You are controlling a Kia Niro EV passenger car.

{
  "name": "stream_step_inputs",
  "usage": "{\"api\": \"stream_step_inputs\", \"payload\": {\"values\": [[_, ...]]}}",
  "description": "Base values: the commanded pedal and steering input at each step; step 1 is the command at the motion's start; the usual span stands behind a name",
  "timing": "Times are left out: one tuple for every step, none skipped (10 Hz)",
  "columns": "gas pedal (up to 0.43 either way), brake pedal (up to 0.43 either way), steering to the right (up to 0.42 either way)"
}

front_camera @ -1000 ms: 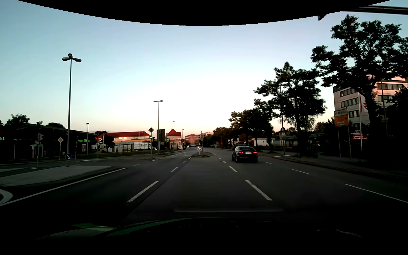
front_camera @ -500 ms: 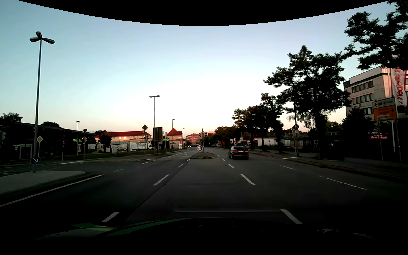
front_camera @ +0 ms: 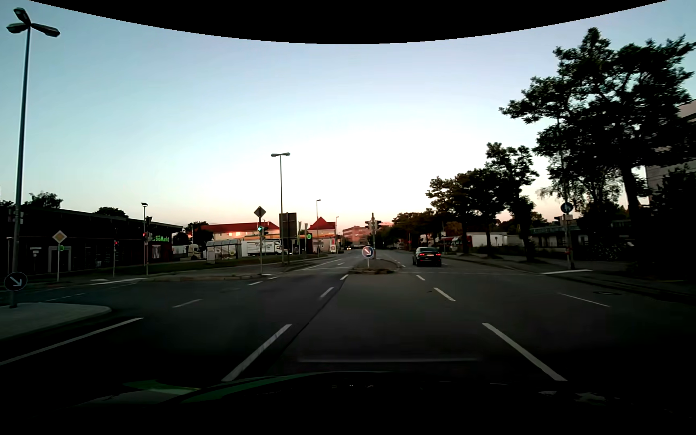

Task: Follow the waypoints while adhering to traffic rules and regulations

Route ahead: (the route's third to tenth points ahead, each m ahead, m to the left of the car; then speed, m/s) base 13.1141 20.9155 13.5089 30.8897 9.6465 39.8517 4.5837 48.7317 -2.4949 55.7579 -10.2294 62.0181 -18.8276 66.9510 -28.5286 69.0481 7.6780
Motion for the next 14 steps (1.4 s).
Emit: {"api": "stream_step_inputs", "payload": {"values": [[0.0, 0.0, -0.171], [0.0, 0.0, -0.186], [0.0, 0.0, -0.204], [0.0, 0.0, -0.217], [0.02, 0.0, -0.224], [0.02, 0.0, -0.232], [0.02, 0.0, -0.248], [0.02, 0.0, -0.259], [0.028, 0.0, -0.267], [0.039, 0.0, -0.268], [0.039, 0.0, -0.268], [0.039, 0.0, -0.268], [0.047, 0.0, -0.269], [0.059, 0.0, -0.282]]}}
